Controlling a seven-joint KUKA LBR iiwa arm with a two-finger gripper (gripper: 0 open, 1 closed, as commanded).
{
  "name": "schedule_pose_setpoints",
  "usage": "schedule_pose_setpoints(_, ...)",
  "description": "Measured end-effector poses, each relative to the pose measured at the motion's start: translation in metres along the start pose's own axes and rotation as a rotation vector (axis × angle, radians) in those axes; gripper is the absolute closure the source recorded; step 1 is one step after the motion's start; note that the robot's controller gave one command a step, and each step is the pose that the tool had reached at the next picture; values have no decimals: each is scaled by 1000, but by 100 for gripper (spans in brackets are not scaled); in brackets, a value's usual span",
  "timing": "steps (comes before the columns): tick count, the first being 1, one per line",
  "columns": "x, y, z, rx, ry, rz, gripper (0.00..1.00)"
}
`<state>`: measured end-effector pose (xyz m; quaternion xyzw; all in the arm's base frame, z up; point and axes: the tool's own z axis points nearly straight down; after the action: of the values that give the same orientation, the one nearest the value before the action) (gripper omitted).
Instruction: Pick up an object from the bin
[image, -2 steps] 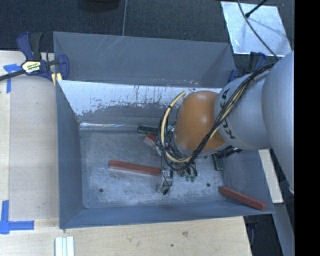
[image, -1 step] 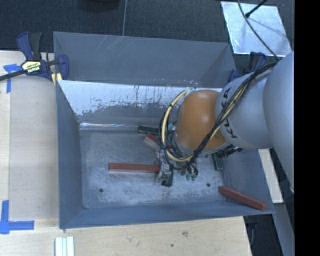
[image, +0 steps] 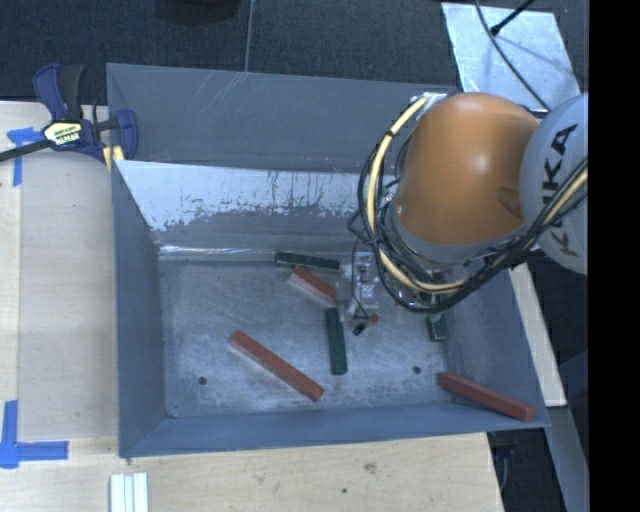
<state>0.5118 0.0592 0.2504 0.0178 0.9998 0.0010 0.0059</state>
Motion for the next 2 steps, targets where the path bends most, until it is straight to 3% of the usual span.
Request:
schedule_pose_setpoints(1, 1, 0, 4, 2, 8, 0, 0)
schedule_pose_setpoints(2, -46, 2, 121, 4, 14, 189, 0)
